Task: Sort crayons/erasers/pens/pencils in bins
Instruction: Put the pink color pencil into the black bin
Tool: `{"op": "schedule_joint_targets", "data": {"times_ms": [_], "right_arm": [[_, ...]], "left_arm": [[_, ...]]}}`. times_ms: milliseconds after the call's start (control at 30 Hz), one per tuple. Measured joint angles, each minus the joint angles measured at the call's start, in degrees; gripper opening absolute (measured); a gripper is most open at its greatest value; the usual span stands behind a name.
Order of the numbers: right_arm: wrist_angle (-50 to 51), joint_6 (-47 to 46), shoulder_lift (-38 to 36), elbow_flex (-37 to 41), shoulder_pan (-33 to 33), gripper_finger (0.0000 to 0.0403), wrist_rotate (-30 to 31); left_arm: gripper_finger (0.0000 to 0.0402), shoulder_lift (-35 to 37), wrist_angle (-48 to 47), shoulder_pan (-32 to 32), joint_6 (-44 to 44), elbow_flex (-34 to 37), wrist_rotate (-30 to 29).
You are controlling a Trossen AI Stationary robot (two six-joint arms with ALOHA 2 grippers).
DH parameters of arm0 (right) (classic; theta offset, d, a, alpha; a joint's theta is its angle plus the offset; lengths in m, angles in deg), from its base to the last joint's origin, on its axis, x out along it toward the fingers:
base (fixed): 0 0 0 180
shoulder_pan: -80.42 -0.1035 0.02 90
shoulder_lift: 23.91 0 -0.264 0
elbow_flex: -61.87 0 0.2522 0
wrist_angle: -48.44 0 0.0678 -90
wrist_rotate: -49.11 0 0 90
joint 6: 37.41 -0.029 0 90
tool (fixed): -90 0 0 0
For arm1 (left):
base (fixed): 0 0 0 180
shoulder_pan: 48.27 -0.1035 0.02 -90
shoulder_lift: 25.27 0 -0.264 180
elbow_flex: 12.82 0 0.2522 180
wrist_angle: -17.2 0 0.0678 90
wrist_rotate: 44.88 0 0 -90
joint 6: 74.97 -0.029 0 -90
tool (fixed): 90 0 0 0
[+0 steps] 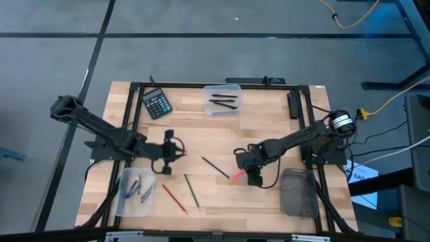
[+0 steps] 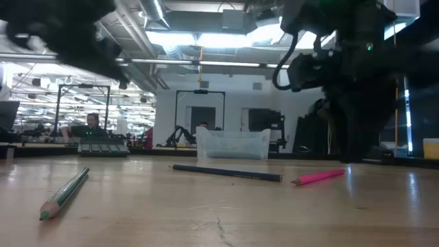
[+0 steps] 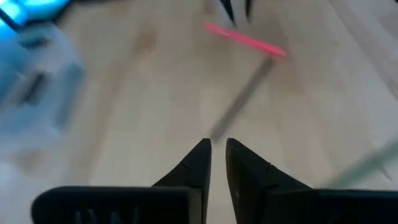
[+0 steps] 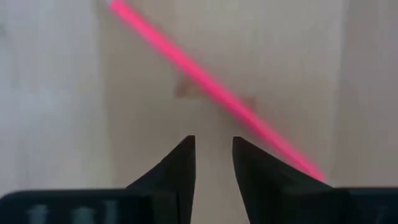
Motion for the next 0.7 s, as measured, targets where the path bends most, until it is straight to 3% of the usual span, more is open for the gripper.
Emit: {"op": "schedule_joint_targets", "data": {"times_ms": [200, 333, 533, 700], "right_arm": [[-1.3, -2.7, 0.0, -1.2, 0.0, 0.0097, -0.2], [-0.4, -4.3, 0.0, -4.3, -0.6, 0.0097, 4.7], [-0.4, -5.6, 0.0, -7.3, -1.9, 0.0097, 10.5], [-0.4, -11.5, 0.0, -8.4, -1.9, 0.0097, 11.7]], "left_arm": [[0.0075, 0.0, 4.1, -9.2, -8.9, -0.3, -0.9], [0.0099, 0.0, 4.1, -14.3, -13.2, -0.3, 0.2], [0.0113, 0.0, 4.0, -18.6, -16.8, -0.3, 2.3], [0.0113, 0.0, 5.0, -20.8, -24.9, 0.6, 4.3]]}}
